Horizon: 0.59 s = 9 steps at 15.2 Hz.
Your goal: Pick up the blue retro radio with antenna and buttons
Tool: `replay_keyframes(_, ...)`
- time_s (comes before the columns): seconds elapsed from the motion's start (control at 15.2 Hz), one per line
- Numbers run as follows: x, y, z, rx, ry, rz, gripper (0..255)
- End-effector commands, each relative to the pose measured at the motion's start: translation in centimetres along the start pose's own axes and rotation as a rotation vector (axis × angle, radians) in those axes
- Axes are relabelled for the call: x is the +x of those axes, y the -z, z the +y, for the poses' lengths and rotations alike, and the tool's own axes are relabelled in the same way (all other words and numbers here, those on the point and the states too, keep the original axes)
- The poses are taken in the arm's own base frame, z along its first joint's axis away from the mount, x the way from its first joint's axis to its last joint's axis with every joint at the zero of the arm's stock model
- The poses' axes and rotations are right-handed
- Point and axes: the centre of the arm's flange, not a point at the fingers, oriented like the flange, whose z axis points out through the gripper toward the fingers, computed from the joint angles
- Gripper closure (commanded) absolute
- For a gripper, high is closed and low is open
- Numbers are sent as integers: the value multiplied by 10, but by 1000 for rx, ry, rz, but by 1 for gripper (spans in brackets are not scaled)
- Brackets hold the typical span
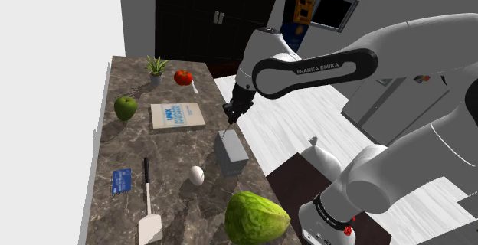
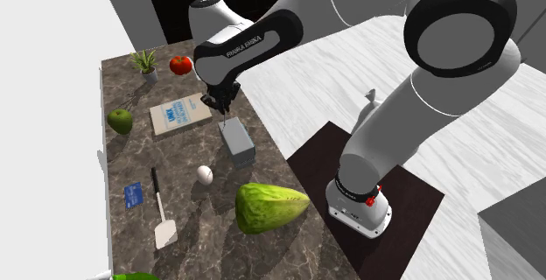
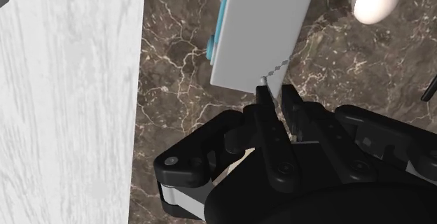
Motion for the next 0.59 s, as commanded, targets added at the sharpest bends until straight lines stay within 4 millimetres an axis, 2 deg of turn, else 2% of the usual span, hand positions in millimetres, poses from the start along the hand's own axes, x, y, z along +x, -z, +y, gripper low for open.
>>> replay_keyframes(0.0,1,8,0,0,0,1,255)
replay_keyframes(0.53,2,50,-1,0,0,1,255)
